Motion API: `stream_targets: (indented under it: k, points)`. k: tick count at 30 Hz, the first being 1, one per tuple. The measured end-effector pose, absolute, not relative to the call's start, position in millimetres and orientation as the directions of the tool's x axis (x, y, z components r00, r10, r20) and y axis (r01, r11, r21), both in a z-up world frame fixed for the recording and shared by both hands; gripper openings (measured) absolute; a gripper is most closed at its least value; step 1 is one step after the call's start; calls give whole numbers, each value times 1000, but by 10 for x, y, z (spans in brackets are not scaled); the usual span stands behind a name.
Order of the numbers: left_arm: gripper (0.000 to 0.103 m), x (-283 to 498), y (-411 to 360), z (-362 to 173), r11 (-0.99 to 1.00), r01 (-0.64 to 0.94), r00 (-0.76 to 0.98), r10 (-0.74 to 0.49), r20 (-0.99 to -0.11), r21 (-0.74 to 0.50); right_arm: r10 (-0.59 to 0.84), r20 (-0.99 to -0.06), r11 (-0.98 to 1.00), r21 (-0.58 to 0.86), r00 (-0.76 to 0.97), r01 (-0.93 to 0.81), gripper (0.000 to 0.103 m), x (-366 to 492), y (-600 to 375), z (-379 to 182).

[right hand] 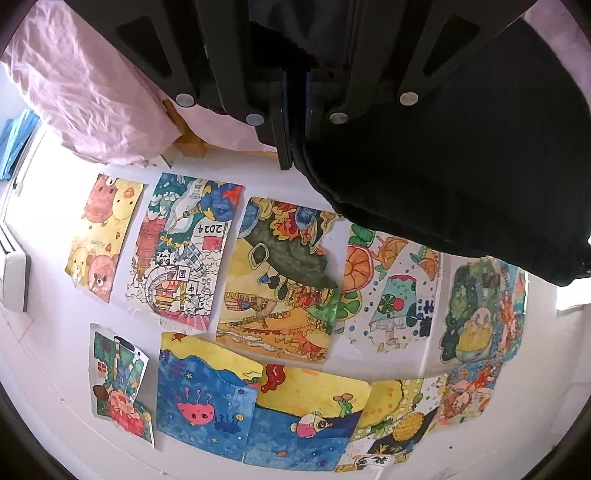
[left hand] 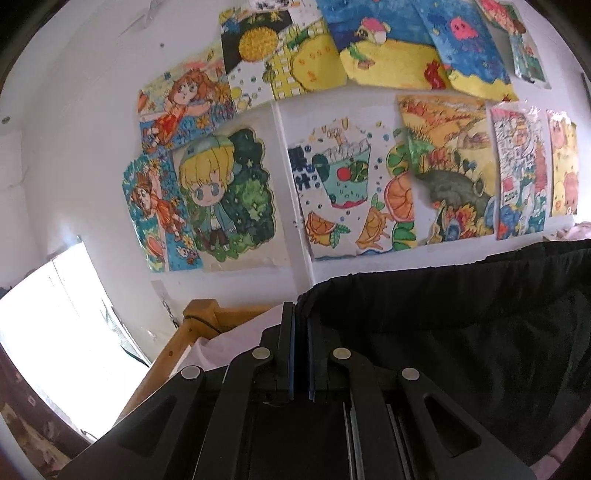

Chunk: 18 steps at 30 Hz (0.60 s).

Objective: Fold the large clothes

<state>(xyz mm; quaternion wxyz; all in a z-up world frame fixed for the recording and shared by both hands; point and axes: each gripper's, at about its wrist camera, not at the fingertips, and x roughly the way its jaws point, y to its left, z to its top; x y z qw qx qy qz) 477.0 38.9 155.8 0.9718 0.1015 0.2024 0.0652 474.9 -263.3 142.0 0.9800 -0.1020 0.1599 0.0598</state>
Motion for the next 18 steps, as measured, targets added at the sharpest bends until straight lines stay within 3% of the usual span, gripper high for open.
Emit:
stream_targets:
  k: [18]
  points:
    - [4,5598,416,809,952,-77,860,213,-463,295,39,-417,989,-112,908,-94,7,5595,-2468,675]
